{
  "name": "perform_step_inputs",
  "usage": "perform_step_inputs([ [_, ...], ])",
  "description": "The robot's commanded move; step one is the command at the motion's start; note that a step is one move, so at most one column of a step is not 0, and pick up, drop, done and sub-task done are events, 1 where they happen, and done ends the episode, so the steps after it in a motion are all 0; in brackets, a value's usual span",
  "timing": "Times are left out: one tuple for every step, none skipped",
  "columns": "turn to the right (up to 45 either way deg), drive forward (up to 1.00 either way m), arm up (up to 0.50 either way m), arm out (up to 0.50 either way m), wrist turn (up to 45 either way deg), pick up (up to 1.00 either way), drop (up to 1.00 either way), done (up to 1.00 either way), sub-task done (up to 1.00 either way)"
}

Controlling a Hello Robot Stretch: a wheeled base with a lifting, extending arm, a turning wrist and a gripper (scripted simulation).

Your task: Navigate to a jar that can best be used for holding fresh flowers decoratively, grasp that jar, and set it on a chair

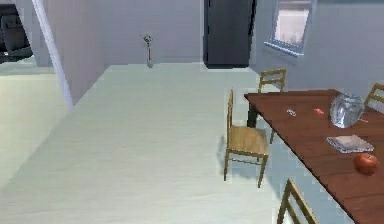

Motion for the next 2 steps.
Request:
perform_step_inputs([
  [0.0,0.8,0.0,0.0,0.0,0.0,0.0,0.0,0.0],
  [27.0,0.0,0.0,0.0,0.0,0.0,0.0,0.0,0.0],
])
